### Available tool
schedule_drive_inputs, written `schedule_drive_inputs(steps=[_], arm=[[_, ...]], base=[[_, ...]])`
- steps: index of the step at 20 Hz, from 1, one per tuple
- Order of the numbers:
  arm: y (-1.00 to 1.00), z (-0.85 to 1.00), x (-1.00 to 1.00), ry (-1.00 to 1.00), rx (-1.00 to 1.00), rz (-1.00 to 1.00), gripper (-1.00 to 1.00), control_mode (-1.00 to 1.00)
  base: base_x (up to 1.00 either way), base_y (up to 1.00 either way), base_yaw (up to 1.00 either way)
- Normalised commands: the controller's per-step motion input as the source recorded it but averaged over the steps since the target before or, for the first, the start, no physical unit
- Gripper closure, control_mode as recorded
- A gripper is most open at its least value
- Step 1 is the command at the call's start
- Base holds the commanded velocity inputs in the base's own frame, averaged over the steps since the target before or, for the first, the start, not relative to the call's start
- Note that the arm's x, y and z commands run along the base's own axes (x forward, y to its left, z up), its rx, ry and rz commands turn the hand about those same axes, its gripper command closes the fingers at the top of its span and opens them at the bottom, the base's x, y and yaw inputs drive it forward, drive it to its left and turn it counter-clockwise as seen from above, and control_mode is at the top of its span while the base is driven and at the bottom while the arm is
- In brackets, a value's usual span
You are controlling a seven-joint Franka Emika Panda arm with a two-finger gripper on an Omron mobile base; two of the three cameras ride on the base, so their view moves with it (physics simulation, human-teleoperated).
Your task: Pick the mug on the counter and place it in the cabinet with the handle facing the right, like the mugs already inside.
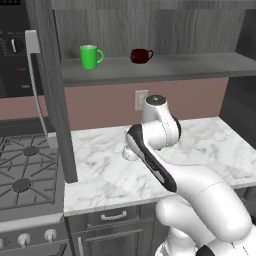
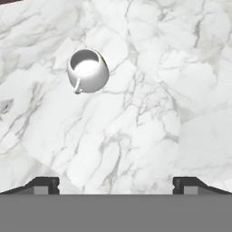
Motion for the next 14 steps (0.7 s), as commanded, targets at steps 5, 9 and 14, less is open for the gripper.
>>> schedule_drive_inputs(steps=[5,9,14], arm=[[0.12,-0.25,0.0,0.0,-0.02,-0.12,-1.0,-1.0],[0.09,-0.21,0.06,0.0,-0.01,-0.11,-1.0,-1.0],[0.0,-0.2,0.21,0.0,0.0,-0.08,-1.0,-1.0]], base=[[0.0,0.0,0.0],[0.0,0.0,0.0],[0.0,0.0,0.0]])
